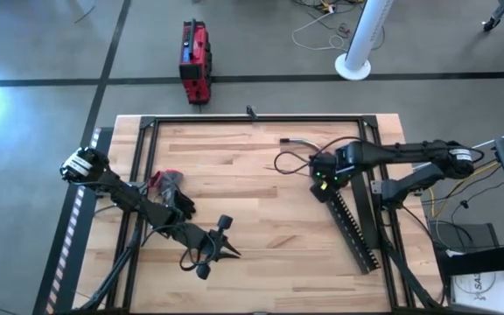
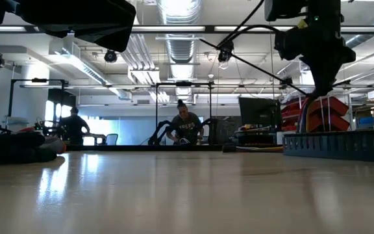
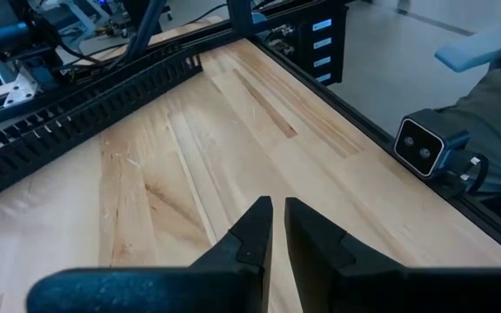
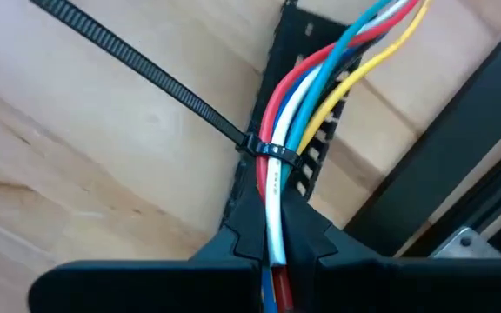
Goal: Ziptie cables
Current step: Put the zip-tied cable wires into the black cable duct
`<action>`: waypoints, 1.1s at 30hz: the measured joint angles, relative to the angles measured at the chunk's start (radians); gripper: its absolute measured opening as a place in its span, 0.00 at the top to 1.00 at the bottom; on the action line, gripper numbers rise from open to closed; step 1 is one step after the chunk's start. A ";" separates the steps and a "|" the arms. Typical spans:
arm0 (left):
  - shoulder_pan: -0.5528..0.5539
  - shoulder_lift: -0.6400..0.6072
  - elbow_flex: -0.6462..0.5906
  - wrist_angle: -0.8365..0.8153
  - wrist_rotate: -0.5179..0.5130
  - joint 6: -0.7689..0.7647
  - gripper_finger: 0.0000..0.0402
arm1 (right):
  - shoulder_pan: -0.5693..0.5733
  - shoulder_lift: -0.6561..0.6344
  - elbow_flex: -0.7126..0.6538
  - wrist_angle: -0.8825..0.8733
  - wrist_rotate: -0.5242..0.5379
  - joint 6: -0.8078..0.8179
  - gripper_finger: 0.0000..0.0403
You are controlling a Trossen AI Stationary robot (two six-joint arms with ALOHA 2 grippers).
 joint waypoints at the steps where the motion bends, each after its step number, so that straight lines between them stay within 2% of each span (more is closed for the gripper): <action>1: 0.000 0.000 0.000 0.000 0.000 0.000 0.95 | 0.007 -0.003 0.000 0.001 0.015 0.000 1.00; 5: 0.000 0.000 0.000 0.000 0.000 0.001 0.95 | 0.025 -0.013 0.021 0.001 0.106 -0.037 1.00; 11: 0.000 0.000 -0.001 0.003 0.000 0.005 0.95 | 0.023 -0.013 0.165 0.006 0.241 -0.098 1.00; 17: 0.000 0.000 -0.001 0.002 0.000 0.000 0.95 | 0.029 -0.013 0.288 -0.103 0.194 -0.072 1.00; 23: 0.000 0.000 -0.002 -0.004 0.000 -0.022 0.95 | 0.075 -0.022 0.331 -0.276 0.145 0.059 1.00; 27: 0.000 0.000 -0.002 -0.004 0.000 -0.027 0.95 | 0.117 -0.034 0.330 -0.281 0.087 0.107 1.00; 33: 0.000 0.000 -0.002 0.000 0.000 -0.027 0.95 | 0.170 -0.033 0.330 -0.283 0.063 0.152 1.00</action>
